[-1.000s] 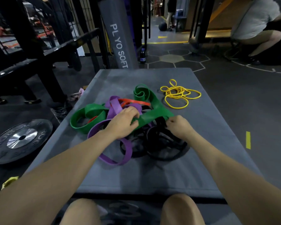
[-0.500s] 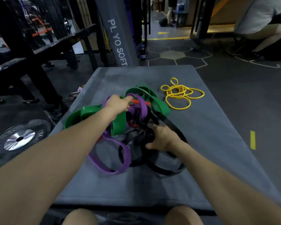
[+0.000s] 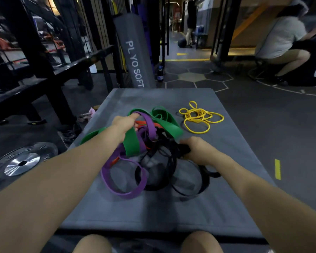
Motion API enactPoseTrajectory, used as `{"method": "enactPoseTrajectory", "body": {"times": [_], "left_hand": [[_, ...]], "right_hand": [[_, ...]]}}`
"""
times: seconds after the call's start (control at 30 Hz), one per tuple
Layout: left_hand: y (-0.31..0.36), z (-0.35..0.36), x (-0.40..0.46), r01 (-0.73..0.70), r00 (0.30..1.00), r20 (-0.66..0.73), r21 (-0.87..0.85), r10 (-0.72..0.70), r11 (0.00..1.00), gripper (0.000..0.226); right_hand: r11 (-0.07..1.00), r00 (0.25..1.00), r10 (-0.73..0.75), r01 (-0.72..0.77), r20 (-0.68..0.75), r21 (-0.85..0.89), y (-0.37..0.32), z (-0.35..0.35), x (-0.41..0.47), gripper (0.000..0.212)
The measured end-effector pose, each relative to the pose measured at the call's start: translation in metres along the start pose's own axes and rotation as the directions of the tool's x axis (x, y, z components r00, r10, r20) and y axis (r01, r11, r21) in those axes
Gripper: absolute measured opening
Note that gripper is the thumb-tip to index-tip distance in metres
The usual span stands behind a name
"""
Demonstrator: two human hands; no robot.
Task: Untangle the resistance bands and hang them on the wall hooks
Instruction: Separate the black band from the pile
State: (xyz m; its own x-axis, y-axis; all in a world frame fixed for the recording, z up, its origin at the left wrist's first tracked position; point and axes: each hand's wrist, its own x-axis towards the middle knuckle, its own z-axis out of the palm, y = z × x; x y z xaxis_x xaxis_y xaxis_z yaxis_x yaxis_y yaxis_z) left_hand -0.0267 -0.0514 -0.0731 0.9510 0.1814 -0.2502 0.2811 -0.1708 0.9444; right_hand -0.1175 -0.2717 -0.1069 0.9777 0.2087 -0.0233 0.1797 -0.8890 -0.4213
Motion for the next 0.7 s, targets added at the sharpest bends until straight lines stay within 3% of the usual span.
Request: {"method": "enactPoseTrajectory", "body": {"times": [0.13, 0.27, 0.37, 0.5, 0.7], "left_hand": [[-0.006, -0.017, 0.003, 0.047, 0.998, -0.033, -0.078, -0.05, 0.996, 0.055], [-0.008, -0.012, -0.014, 0.125, 0.987, 0.101, 0.007, -0.125, 0.992, 0.029], [-0.005, 0.007, -0.028, 0.145, 0.97, 0.195, 0.022, -0.146, 0.989, 0.029], [-0.003, 0.008, -0.03, 0.154, 0.97, 0.198, -0.05, -0.141, 0.987, 0.03], [-0.004, -0.003, -0.02, 0.148, 0.986, 0.093, -0.094, -0.139, 0.984, 0.039]], "right_hand": [[0.976, 0.989, 0.078, -0.051, -0.122, 0.212, 0.013, -0.034, -0.021, 0.02], [0.844, 0.909, 0.219, 0.007, -0.356, 0.537, 0.014, -0.051, -0.027, 0.044], [0.656, 0.815, 0.356, 0.13, -0.457, 0.743, -0.001, -0.057, -0.027, 0.027], [0.451, 0.697, 0.52, 0.268, -0.494, 0.851, -0.011, -0.077, -0.023, 0.037], [0.337, 0.585, 0.668, 0.314, -0.461, 0.887, -0.01, -0.093, -0.011, 0.034]]}}
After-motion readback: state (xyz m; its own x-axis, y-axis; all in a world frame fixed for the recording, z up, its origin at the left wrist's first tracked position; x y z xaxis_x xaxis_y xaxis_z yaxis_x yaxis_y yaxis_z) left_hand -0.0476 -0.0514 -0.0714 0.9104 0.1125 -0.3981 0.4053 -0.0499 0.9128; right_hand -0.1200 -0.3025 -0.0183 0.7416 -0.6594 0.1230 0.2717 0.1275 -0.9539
